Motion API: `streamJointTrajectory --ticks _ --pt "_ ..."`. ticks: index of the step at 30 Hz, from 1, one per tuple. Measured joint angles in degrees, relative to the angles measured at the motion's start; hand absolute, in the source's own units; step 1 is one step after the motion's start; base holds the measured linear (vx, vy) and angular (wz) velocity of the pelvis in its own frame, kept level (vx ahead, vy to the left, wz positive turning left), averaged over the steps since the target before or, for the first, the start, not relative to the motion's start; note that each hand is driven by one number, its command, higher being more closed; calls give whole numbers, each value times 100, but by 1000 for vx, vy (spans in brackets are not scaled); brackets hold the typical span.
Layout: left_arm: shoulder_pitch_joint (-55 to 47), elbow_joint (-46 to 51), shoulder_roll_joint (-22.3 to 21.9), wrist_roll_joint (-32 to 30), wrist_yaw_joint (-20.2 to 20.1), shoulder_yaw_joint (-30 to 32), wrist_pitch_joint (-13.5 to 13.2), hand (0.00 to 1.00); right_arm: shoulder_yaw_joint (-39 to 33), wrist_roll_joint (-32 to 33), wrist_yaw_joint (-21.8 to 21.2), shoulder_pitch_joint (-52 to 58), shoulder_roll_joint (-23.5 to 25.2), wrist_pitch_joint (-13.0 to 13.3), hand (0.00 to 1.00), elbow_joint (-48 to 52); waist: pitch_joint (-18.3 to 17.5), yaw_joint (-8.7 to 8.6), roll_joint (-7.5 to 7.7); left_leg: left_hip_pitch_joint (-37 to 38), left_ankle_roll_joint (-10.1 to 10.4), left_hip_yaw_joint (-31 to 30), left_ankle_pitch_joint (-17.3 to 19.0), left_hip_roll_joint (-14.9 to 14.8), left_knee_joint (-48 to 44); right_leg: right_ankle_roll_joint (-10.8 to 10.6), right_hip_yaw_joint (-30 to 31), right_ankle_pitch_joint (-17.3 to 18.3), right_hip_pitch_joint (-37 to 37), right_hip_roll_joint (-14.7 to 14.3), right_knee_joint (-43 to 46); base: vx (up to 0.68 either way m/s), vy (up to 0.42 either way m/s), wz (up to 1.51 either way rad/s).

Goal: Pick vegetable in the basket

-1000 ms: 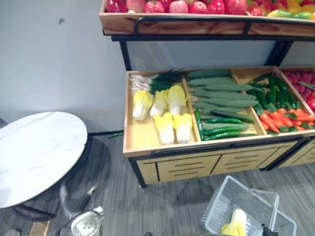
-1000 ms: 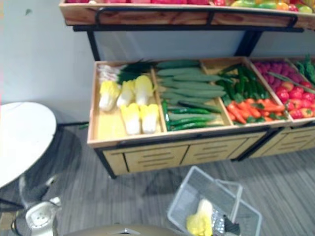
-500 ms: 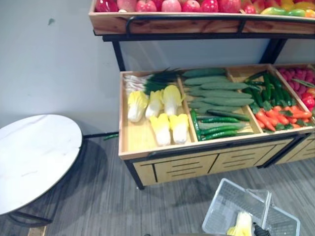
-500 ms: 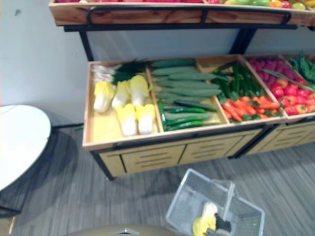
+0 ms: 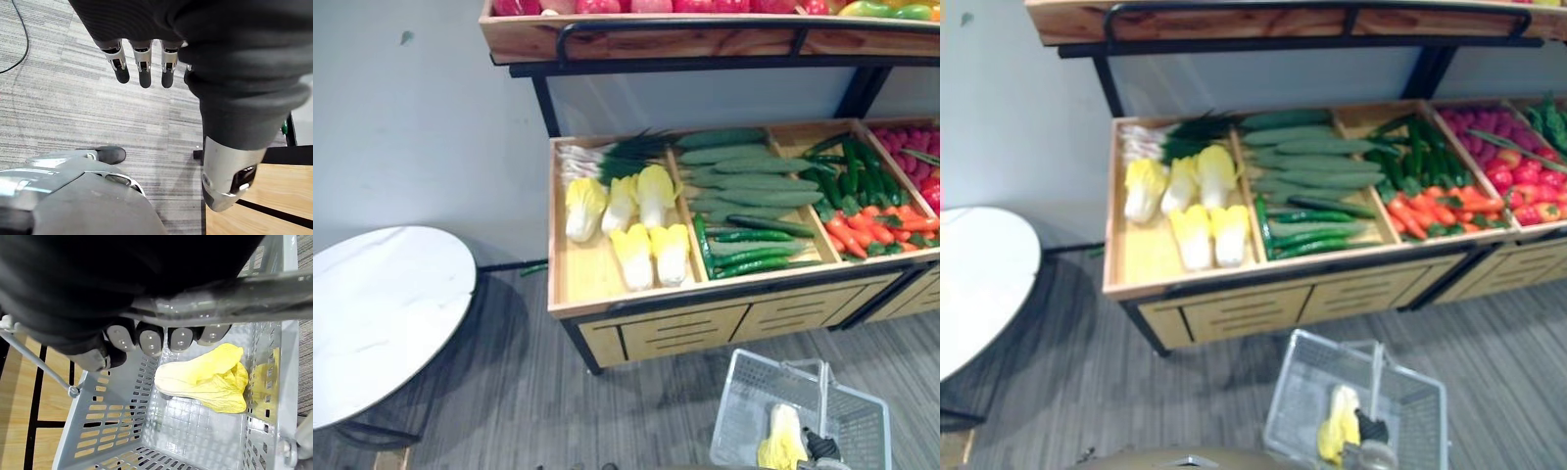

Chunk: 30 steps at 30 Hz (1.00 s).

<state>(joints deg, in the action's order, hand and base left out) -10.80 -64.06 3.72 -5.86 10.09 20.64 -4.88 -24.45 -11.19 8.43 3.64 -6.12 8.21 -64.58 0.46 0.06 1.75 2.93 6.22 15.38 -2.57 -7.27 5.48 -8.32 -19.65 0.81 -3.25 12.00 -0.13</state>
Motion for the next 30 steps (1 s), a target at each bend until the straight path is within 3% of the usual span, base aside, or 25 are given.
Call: streamJointTrajectory --ticks 4,9,10,12,13,15,17,19,21,22,23,24,27,28,30 --pt "24 0 44 16 -9 -7 5 0 -158 57 -16 -29 -11 11 100 -7 195 4 119 -53 11 157 461 -107 -721 9 269 230 117 83 536 -16 12 -26" --pt "126 -101 138 -3 39 -200 8 0 -492 276 -32 -11 101 81 100 167 323 -72 167 -240 24 1032 1334 -411 -1968 -79 1341 155 689 63 970 -42 78 -100" --pt "210 -167 174 -68 93 -240 14 0 -538 335 -27 13 178 86 100 321 385 -158 171 -289 -16 1329 1512 -485 -2201 -37 1608 -34 871 -7 978 -127 153 -141" --pt "335 -152 150 -239 85 -243 3 0 -610 528 -24 95 253 118 100 550 497 -194 15 -351 -264 1861 1631 -697 -2362 312 1727 -877 1061 -234 486 -218 177 -153" --pt "410 -123 66 -337 82 -240 -2 0 -614 561 -19 103 219 143 100 617 585 -169 -217 -325 -400 2296 1573 -940 -2295 527 1379 -1221 1033 -318 394 -255 183 -128" --pt "480 128 91 -448 73 -353 -29 0 -664 666 8 109 165 171 100 735 813 -252 -195 -152 -493 2705 1431 -900 -2092 809 669 -123 1266 -25 2456 -172 188 -110" --pt "428 136 145 -449 67 -466 -2 0 -583 673 4 214 128 200 100 741 785 -287 -136 75 -559 3202 1261 -799 -1745 884 259 8 1034 286 3781 -140 172 -111" --pt "400 139 161 -448 67 -476 2 0 -438 644 -9 208 150 194 100 719 745 -261 -51 165 -583 3635 1130 -685 -1554 828 280 -28 760 450 4147 -129 41 -119" --pt "423 143 254 -446 36 -541 6 0 -317 511 -28 60 155 145 100 464 625 -219 86 -37 -571 4176 1127 -799 -1773 522 387 -249 445 497 3766 -143 -118 -140" --pt "451 142 264 -446 24 -558 9 0 -305 491 -29 16 154 108 100 394 602 -176 90 -99 -576 4289 1134 -876 -1879 381 404 -76 394 450 3459 -137 -221 -138" --pt "508 143 249 -449 5 -566 8 0 -297 489 -20 -36 119 51 100 325 550 -144 16 -195 -596 4454 1147 -1096 -2079 287 274 97 342 265 2919 -113 -268 -135" --pt "486 144 146 -449 -18 -568 7 0 -218 488 -13 -59 -17 39 100 304 504 -144 -153 -222 -622 4607 1071 -1252 -2116 253 -44 204 291 178 2499 -106 -289 -137" --pt "466 142 99 -450 -15 -569 20 0 277 427 -18 -139 -232 -2 100 289 463 -149 -152 -73 -609 5230 1017 -1455 -2458 20 -957 838 277 336 2032 -75 -422 -145" --pt "473 135 85 -449 -10 -572 36 0 333 417 -20 -126 -249 -4 100 288 460 -156 -186 -39 -609 5308 1017 -1539 -2562 31 -974 876 211 239 1815 35 -334 -112" --pt "485 140 -26 -448 22 -701 44 0 350 386 -1 102 -313 3 100 304 409 -300 -422 178 -615 5232 885 -1972 -2922 134 -943 934 -32 -29 1719 34 -230 -63"
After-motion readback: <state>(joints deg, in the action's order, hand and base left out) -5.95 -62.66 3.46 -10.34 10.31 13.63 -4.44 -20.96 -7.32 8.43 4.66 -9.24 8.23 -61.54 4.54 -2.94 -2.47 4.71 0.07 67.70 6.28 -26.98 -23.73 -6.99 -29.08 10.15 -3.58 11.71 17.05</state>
